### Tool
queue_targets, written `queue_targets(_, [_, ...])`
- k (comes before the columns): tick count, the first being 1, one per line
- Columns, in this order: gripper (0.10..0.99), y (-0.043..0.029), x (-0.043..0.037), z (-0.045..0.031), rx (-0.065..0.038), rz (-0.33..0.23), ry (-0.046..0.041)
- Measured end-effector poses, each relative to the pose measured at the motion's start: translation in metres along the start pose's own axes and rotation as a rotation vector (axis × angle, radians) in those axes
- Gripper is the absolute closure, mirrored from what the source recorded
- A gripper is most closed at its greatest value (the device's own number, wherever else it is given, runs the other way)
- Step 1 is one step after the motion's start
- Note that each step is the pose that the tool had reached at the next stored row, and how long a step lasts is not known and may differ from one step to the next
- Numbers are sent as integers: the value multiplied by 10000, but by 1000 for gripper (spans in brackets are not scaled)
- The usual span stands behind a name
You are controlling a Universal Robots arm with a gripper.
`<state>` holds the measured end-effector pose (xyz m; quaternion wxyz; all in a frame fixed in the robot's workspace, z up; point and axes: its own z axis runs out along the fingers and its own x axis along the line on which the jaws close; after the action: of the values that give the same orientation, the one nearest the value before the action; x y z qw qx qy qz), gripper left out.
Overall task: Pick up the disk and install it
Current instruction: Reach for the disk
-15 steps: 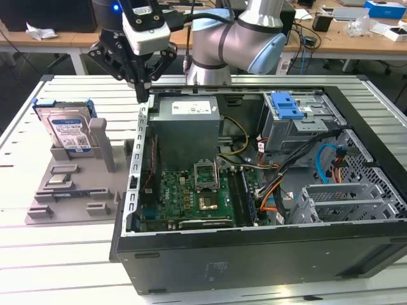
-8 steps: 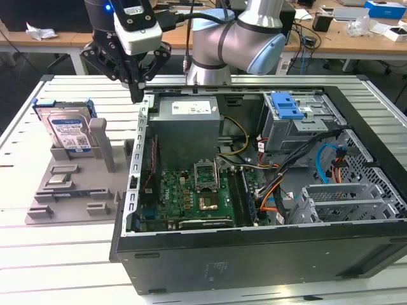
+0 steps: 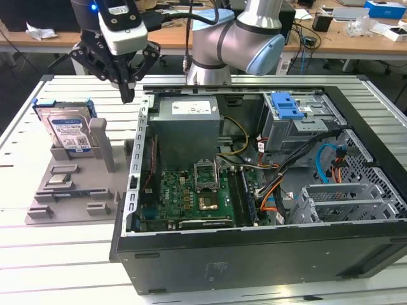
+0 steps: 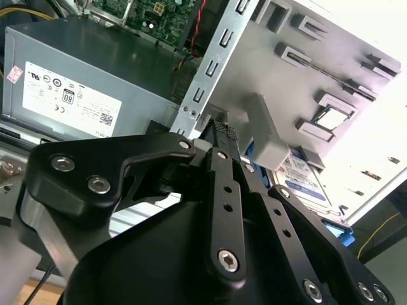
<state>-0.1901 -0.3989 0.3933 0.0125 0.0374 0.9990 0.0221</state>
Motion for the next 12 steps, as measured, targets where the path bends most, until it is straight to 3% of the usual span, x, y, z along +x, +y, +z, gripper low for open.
queue_targets(12, [980,-15,204,-6,0,1,1])
